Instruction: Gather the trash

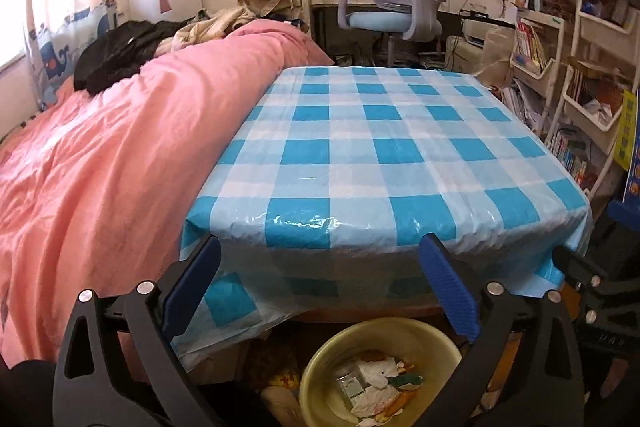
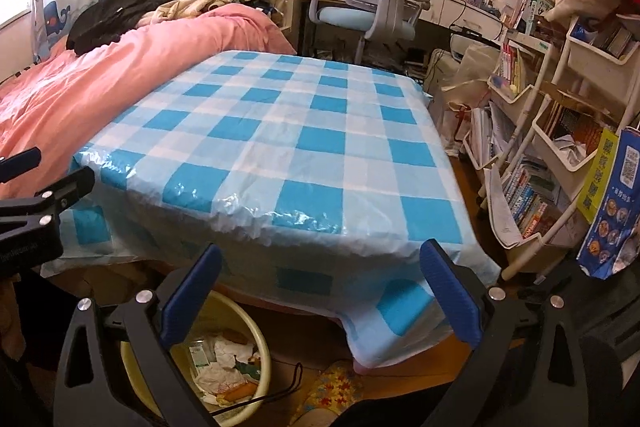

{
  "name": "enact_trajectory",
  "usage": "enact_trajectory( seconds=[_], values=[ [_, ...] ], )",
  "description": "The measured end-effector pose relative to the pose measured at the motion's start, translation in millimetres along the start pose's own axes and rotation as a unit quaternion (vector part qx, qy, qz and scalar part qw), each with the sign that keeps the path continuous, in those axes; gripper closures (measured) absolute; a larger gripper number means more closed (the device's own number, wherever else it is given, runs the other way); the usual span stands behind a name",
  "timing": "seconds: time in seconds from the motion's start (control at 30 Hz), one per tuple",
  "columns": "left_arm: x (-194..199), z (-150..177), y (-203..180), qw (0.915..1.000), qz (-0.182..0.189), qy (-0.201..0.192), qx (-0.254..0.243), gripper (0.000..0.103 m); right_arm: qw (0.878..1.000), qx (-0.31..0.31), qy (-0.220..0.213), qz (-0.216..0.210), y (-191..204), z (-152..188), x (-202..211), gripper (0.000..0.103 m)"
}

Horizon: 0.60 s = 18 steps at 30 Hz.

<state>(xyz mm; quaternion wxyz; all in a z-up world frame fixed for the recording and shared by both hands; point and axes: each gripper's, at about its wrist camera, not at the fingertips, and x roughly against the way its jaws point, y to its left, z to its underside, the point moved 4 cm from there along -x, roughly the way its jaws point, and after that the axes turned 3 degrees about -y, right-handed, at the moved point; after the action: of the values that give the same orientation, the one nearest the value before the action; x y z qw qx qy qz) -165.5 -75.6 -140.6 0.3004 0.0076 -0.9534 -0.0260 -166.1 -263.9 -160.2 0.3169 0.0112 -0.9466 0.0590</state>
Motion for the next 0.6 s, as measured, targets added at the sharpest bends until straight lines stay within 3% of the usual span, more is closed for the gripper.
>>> enact_trajectory(
  seconds=[0.6],
  values=[
    [-10.2, -7.6, -1.0, 1.0, -0.004, 0.0, 0.006, 0.008, 1.0, -0.006, -0.028, 0.007, 6.5, -5.4, 1.8, 0.008]
  ],
)
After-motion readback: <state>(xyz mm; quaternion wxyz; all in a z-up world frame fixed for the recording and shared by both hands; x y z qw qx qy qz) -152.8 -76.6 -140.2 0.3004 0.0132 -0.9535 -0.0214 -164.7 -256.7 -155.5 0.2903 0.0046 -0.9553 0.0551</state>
